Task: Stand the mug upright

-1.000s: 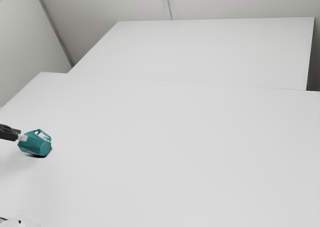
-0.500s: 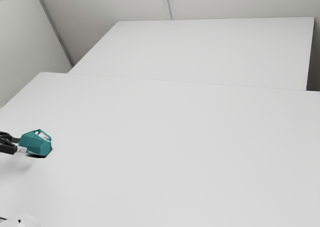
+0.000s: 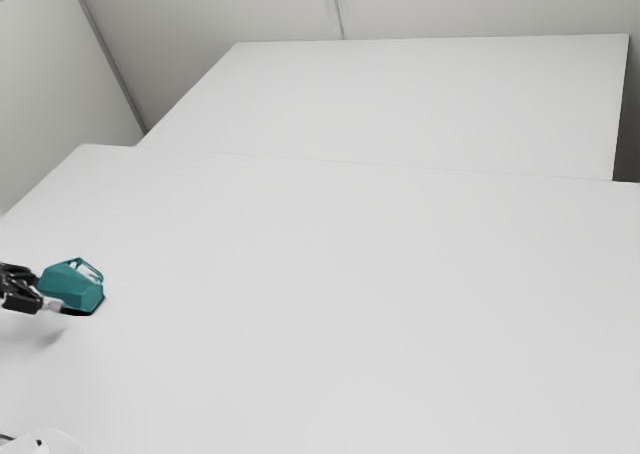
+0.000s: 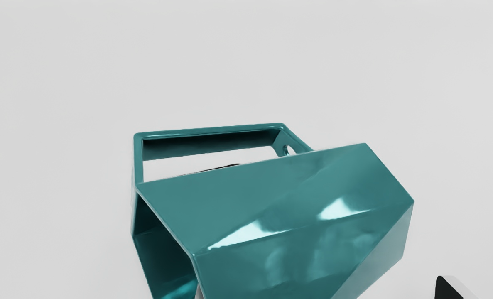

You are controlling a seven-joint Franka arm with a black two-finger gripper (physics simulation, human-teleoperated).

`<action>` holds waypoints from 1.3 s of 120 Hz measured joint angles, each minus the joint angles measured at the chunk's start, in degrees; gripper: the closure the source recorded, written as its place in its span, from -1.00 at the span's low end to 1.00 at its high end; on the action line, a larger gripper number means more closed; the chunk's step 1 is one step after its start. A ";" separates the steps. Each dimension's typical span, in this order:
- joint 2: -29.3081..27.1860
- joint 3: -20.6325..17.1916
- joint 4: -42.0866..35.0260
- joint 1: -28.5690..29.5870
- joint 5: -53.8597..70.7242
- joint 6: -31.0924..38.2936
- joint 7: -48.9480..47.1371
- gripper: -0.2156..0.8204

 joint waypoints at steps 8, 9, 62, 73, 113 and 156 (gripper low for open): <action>-0.03 -0.04 -0.15 0.00 -1.02 -0.88 0.45 -0.44; -0.03 -0.04 -0.16 0.00 -1.14 -0.98 0.50 -0.43; -2.25 -1.70 -0.05 -0.31 -4.25 -4.06 2.41 0.67; -2.85 -2.49 0.01 -0.34 -4.79 -4.32 2.54 0.80; -5.56 -3.28 -0.17 -1.50 -5.73 -3.50 2.08 0.92; -14.46 -3.43 -4.48 -15.51 6.29 2.35 -10.82 0.93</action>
